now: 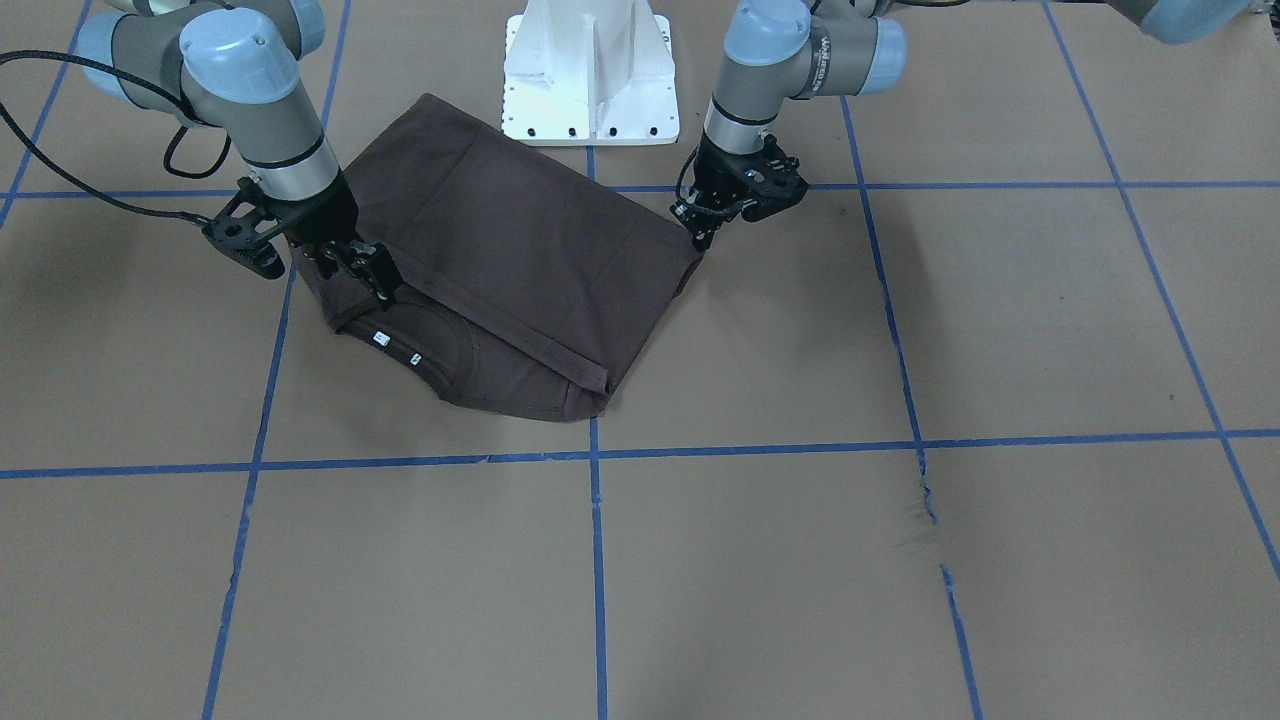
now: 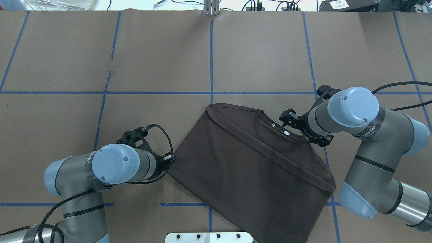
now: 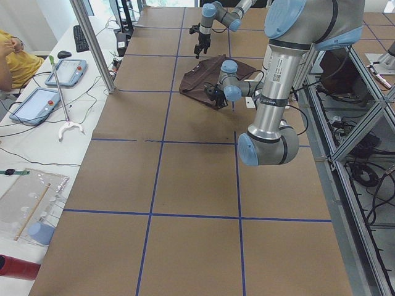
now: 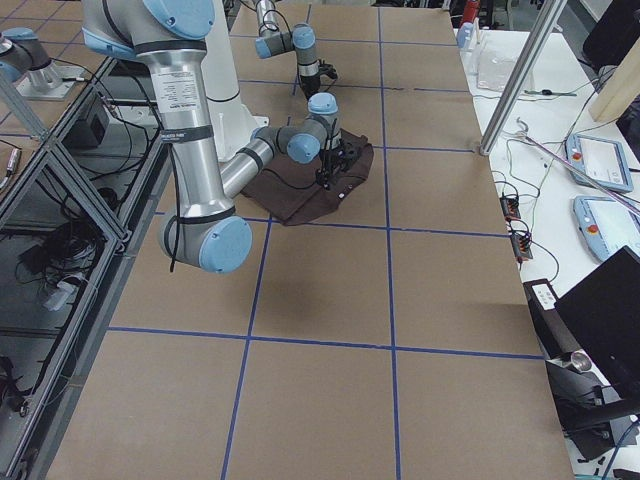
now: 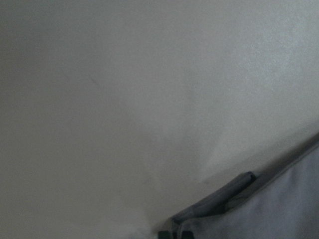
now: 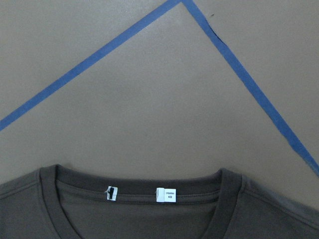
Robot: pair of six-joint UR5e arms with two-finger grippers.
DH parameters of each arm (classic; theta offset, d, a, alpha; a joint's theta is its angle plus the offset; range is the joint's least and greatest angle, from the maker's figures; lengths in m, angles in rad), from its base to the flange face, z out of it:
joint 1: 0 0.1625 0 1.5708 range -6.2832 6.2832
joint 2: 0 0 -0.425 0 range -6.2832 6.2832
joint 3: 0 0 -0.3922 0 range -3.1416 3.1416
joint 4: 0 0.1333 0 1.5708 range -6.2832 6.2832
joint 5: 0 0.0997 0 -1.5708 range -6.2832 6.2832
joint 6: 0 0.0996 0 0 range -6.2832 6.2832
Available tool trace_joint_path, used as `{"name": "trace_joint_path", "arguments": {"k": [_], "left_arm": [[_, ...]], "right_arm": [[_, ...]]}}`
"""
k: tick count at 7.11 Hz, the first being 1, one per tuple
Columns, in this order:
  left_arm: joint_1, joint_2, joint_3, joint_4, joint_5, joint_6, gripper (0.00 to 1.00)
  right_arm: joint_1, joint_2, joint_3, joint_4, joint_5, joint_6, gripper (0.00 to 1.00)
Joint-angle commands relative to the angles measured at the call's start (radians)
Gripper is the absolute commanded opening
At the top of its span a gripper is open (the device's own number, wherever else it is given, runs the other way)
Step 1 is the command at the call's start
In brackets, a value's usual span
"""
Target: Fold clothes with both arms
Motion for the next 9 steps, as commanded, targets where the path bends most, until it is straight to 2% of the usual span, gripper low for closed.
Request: {"name": "trace_joint_path", "arguments": {"k": [1,3,4,5,7,8,9], "left_arm": [[-0.032,-0.001,0.000,0.014,-0.001,0.080,0.00],[-0.134,-0.017,0.007,0.014,-0.001,0.230,0.00],[-0.216,-0.049,0.051,-0.001,-0.003,0.301,0.00],[-0.277,-0.149,0.180,-0.016,-0.003,0.315,0.00],[-0.385,-0.306,0.426,-0.228,-0.004,0.315,0.00],[-0.409,-0.358,0.513,-0.269,-0.006,0.315,0.00],[-0.417,-0.461,0.651,-0.282,-0.004,0.324,0.00]], "right_arm": [[0.000,0.000,-0.002,0.000,0.000,0.000,1.00],[0.000,0.000,0.005,0.002,0.002,-0.011,1.00],[0.000,0.000,0.006,0.002,0.002,-0.011,1.00],[0.000,-0.001,0.003,0.002,0.000,-0.011,1.00],[0.008,0.027,0.000,0.000,-0.024,-0.012,1.00],[0.009,0.043,0.000,0.000,-0.025,-0.011,1.00],[0.008,0.043,-0.002,0.000,-0.023,-0.012,1.00]]}}
